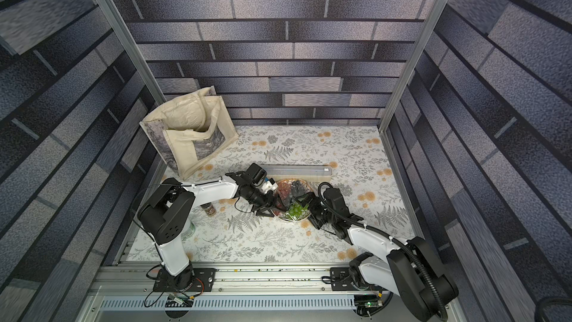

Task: Wrap the plate with plastic wrap
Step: Cover the plate with plastic wrap.

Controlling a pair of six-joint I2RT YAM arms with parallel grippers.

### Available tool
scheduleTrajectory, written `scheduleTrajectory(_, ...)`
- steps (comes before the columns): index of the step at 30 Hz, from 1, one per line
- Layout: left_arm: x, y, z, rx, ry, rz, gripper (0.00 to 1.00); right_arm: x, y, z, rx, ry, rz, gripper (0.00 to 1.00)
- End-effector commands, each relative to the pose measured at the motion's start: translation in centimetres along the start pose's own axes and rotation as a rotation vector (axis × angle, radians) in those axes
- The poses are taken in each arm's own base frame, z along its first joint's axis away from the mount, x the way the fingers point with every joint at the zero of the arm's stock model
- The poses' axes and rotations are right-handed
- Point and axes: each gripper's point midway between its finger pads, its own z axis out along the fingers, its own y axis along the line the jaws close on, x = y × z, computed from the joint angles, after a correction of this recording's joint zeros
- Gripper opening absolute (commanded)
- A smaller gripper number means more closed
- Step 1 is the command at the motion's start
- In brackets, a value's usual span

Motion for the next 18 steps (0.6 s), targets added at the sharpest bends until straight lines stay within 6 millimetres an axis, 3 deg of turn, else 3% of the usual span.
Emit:
scheduleTrajectory(1,0.0,0.9,-1.9,-0.017,-0.049,-0.008,0.75,-0.6,-0.6,-1.0,0.071,0.003,-0.048,1.0)
scheduleTrajectory(5,0.1,2.0,-3.4,-0.025,-0.066,-0.022,0.76,-2.0,-0.3,-1.6,0.087,-0.017,-0.103,1.0)
scheduleTrajectory(9,-0.7,1.2,-3.9,-0.006,-0.067,0.006,0.76,-2.7,0.3,-1.0,0.105,0.004,-0.146,1.0)
scheduleTrajectory(15,-1.1,-0.1,-2.2,0.006,-0.017,0.041,0.76,-3.6,0.1,-0.2,0.15,0.001,-0.168,1.0)
scheduleTrajectory(18,-1.1,-0.8,-1.0,0.026,-0.002,0.057,0.77,-3.3,1.1,0.2,0.098,0.025,-0.186,1.0)
